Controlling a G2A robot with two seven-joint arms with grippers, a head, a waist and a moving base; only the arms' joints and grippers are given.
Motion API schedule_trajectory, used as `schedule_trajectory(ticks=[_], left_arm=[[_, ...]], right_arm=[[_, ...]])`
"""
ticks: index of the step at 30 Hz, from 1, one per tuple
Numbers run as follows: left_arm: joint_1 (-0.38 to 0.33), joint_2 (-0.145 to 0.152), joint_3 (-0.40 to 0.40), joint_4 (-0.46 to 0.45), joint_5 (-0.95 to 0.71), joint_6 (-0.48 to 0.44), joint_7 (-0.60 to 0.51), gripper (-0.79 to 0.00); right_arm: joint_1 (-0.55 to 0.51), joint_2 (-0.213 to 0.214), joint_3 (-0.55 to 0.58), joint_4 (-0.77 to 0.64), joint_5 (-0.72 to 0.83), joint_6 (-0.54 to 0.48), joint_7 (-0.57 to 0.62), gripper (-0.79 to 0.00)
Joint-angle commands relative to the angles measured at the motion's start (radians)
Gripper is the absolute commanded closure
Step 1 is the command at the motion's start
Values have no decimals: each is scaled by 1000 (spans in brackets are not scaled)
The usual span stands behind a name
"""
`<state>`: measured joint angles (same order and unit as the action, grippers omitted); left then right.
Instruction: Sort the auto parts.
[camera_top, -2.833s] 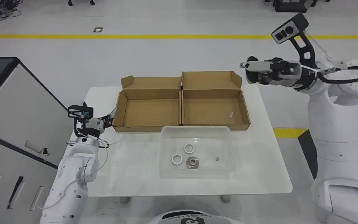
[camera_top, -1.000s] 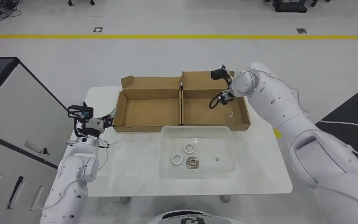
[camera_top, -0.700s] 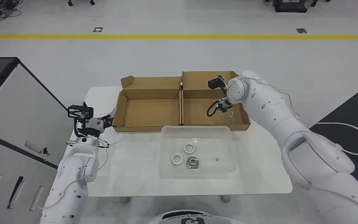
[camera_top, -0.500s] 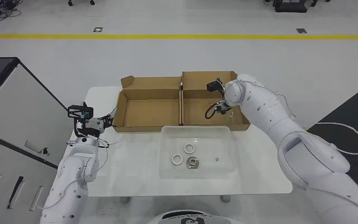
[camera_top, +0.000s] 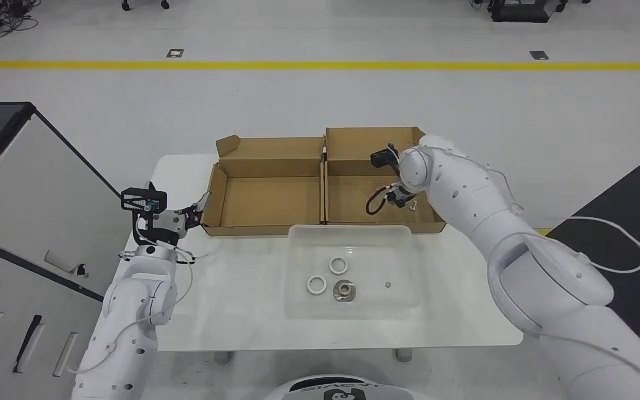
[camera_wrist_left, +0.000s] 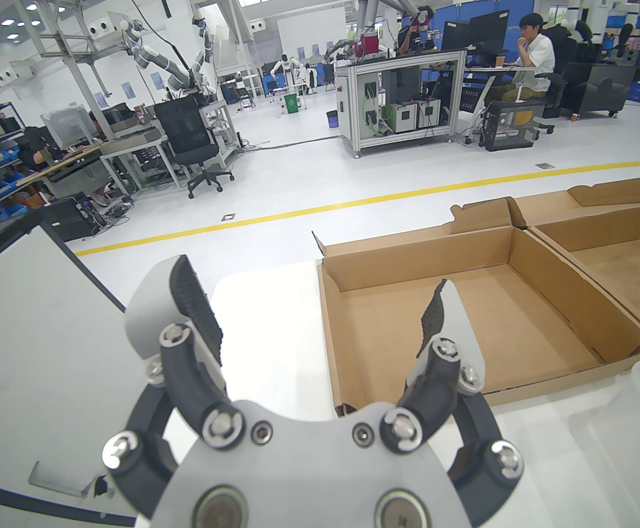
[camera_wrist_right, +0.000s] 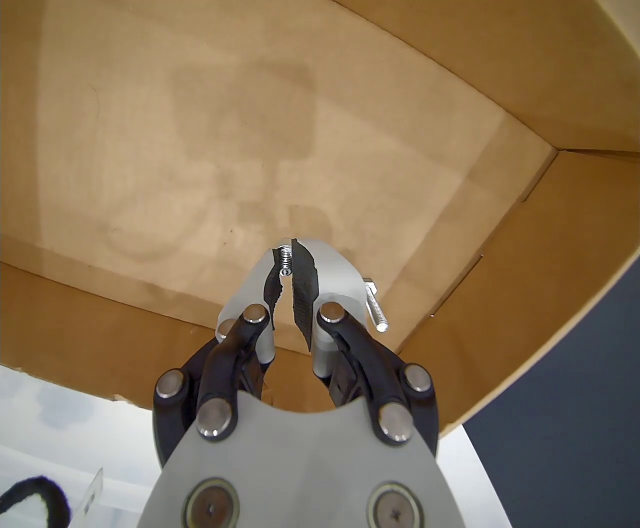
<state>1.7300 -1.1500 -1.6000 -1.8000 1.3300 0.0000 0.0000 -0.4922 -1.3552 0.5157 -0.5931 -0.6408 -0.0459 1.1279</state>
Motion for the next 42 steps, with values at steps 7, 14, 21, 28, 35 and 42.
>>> schedule_trajectory(ticks=[7, 14, 21, 28, 35, 42], left_arm=[[0, 0, 0, 0, 0, 0, 0, -785], [0, 0, 0, 0, 0, 0, 0, -785], [0, 0, 0, 0, 0, 0, 0, -785], [0, 0, 0, 0, 0, 0, 0, -785], [0, 0, 0, 0, 0, 0, 0, -785], [0, 0, 0, 0, 0, 0, 0, -785]], right_arm=[[5, -13, 16, 28, 13, -7, -19, -151], [19, -9, 46, 24, 22, -22, -39, -382], [42, 19, 96, -41, 4, -49, -46, -440], [22, 91, 198, -262, -30, -69, 24, -680], [-135, 195, 385, -677, -84, -45, 180, -785], [-333, 260, 542, -1040, -83, -52, 309, -785]])
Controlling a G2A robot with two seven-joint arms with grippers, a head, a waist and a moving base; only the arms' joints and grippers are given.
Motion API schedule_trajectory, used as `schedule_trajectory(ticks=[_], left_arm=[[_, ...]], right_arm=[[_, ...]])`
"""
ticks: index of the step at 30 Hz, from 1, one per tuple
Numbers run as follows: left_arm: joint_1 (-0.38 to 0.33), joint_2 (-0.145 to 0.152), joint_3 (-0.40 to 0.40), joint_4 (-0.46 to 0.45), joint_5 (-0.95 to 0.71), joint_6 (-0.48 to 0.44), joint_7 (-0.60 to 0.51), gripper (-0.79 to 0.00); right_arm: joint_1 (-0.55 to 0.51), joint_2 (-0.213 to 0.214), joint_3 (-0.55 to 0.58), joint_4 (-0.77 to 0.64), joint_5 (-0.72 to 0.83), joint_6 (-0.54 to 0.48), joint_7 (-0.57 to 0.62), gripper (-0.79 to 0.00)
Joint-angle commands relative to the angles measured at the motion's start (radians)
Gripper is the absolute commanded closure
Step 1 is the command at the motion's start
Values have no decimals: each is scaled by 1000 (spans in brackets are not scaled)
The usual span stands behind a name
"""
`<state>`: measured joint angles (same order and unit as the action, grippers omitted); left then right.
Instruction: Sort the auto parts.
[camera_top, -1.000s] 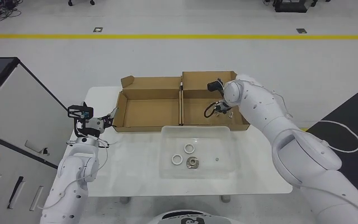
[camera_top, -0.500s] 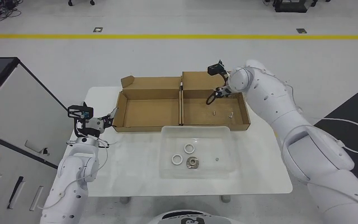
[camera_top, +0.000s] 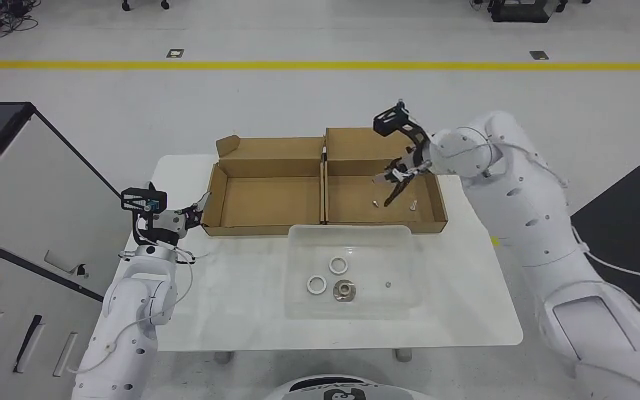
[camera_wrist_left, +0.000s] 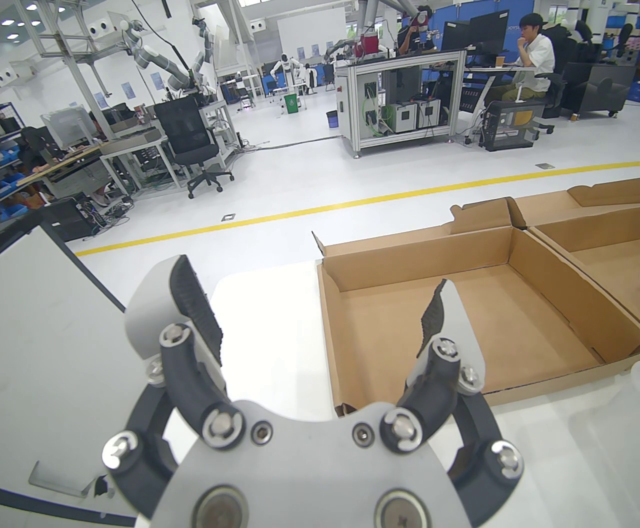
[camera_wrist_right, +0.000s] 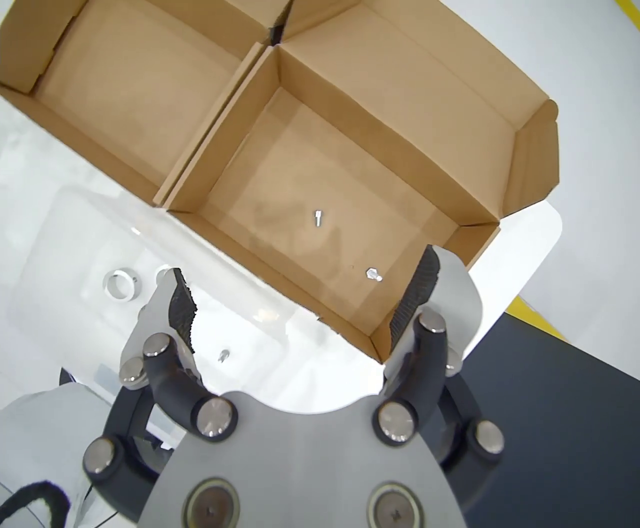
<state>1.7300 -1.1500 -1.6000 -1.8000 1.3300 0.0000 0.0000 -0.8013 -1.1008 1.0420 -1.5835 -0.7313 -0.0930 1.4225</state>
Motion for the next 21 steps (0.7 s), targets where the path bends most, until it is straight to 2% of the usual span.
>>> schedule_trajectory(ticks=[1, 7, 14, 21], left_arm=[[0, 0, 0, 0, 0, 0, 0, -785], [0, 0, 0, 0, 0, 0, 0, -785], [0, 0, 0, 0, 0, 0, 0, -785], [0, 0, 0, 0, 0, 0, 0, -785]], right_arm=[[-46, 10, 29, -84, 15, -8, 28, -785], [-132, 32, 69, -232, 86, -83, 105, -785], [-189, 58, 46, -296, 145, -183, 113, -785], [-193, 59, 50, -299, 168, -175, 113, -785]])
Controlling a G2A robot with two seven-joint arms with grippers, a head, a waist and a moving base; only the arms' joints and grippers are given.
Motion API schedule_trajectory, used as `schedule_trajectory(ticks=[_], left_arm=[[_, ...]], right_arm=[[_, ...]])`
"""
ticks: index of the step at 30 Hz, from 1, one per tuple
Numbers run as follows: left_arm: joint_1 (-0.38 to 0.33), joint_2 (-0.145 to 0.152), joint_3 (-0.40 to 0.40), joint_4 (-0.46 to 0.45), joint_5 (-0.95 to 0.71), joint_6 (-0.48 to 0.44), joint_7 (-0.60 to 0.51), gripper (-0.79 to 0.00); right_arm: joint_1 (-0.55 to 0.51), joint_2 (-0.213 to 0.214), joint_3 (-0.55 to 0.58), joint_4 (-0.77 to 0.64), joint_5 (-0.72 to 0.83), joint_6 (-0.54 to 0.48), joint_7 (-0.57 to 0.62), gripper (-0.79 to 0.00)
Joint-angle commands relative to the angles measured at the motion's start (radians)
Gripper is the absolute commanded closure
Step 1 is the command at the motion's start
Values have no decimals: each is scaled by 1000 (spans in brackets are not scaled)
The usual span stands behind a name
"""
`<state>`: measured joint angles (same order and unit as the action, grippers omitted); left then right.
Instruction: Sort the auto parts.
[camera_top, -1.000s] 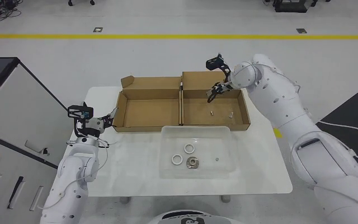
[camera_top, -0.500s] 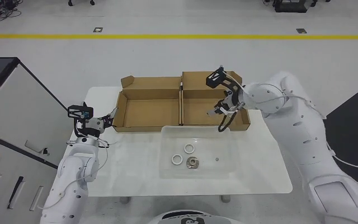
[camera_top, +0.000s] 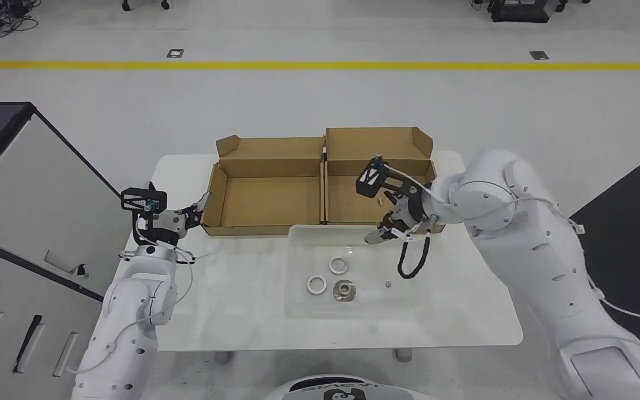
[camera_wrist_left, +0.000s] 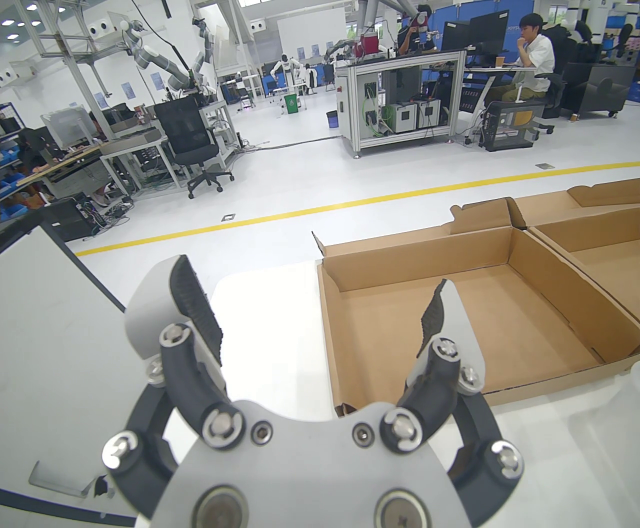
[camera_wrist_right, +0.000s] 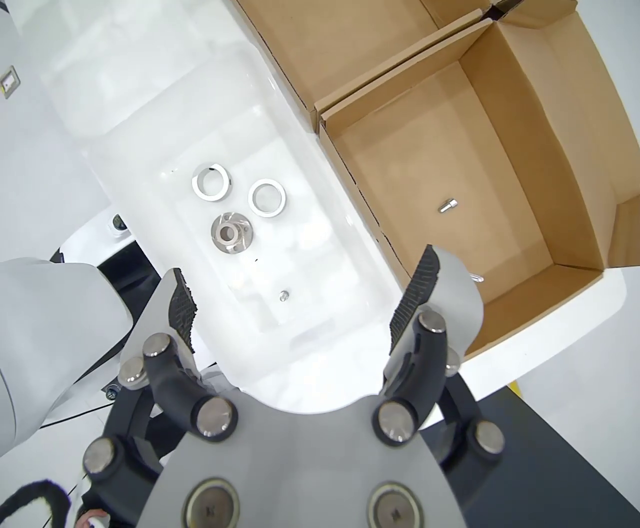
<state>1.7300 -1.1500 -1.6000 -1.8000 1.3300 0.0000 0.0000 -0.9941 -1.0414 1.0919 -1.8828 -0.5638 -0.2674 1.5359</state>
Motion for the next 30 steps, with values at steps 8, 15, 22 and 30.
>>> schedule_trajectory(ticks=[8, 15, 22, 30], left_arm=[[0, 0, 0, 0, 0, 0, 0, -785], [0, 0, 0, 0, 0, 0, 0, -785], [0, 0, 0, 0, 0, 0, 0, -785], [0, 0, 0, 0, 0, 0, 0, -785]], right_arm=[[-5, 0, -7, -3, -8, -8, -2, -785], [40, 40, -156, -63, -50, -17, 0, -785], [186, 130, -390, -52, 21, -17, 0, -785], [349, 204, -602, -20, 120, -17, 0, -785]])
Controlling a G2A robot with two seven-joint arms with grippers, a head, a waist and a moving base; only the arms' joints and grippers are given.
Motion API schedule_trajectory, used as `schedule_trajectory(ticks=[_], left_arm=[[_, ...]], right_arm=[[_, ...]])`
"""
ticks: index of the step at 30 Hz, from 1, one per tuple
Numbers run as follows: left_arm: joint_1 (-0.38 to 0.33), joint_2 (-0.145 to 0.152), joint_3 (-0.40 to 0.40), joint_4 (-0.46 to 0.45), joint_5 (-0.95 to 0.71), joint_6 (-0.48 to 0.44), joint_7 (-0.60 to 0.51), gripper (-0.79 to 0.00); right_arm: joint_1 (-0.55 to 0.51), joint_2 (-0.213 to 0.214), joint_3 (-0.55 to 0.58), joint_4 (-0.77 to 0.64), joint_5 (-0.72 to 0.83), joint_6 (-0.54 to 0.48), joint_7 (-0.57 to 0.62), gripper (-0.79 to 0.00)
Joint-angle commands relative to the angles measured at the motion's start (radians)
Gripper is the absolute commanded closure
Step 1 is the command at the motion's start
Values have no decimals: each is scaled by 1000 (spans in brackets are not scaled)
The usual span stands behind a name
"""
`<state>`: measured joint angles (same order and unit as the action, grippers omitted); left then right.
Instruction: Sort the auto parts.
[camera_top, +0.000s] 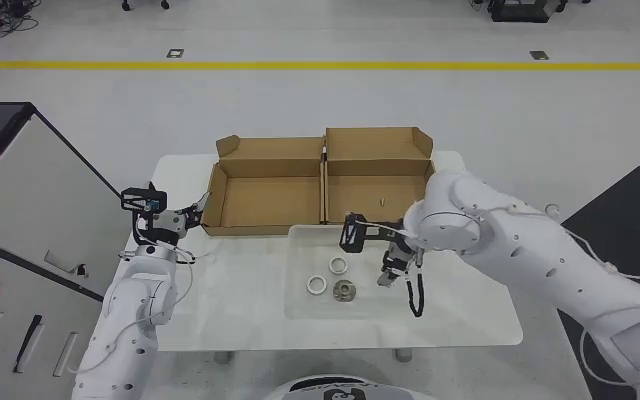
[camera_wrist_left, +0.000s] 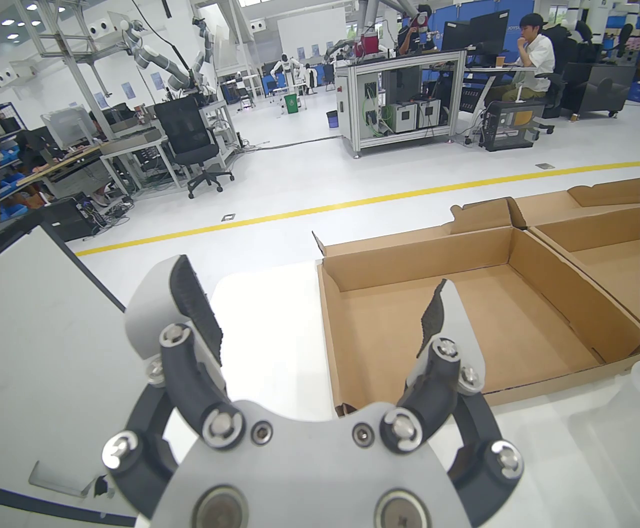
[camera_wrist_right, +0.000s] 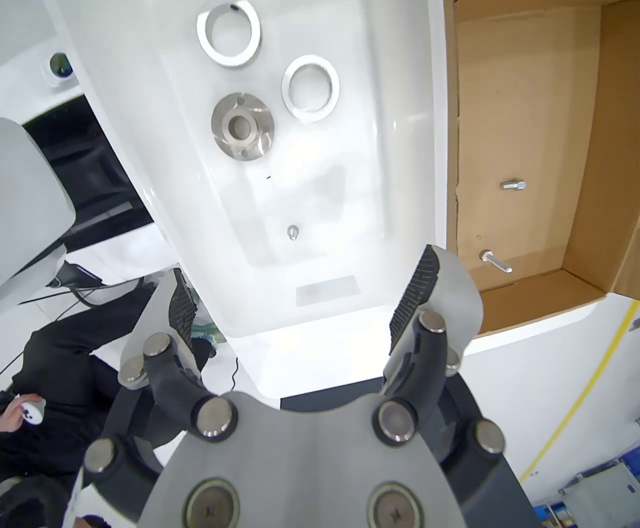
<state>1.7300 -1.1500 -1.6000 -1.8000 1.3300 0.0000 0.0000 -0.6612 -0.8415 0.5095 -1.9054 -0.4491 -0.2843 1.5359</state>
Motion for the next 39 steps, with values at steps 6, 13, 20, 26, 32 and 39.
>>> schedule_trajectory(ticks=[6, 13, 20, 26, 32, 39], left_arm=[[0, 0, 0, 0, 0, 0, 0, -785], [0, 0, 0, 0, 0, 0, 0, -785], [0, 0, 0, 0, 0, 0, 0, -785], [0, 0, 0, 0, 0, 0, 0, -785], [0, 0, 0, 0, 0, 0, 0, -785], [0, 0, 0, 0, 0, 0, 0, -785]], right_arm=[[75, 15, -110, 6, 43, -3, -3, -785], [106, 12, -186, 48, 56, -27, -27, -782], [105, -10, -219, 105, 48, -53, -54, -600], [99, -34, -240, 147, 34, -53, -53, -536], [97, -61, -260, 182, 19, -46, -46, -517], [100, -94, -297, 229, 13, -39, -40, -496]])
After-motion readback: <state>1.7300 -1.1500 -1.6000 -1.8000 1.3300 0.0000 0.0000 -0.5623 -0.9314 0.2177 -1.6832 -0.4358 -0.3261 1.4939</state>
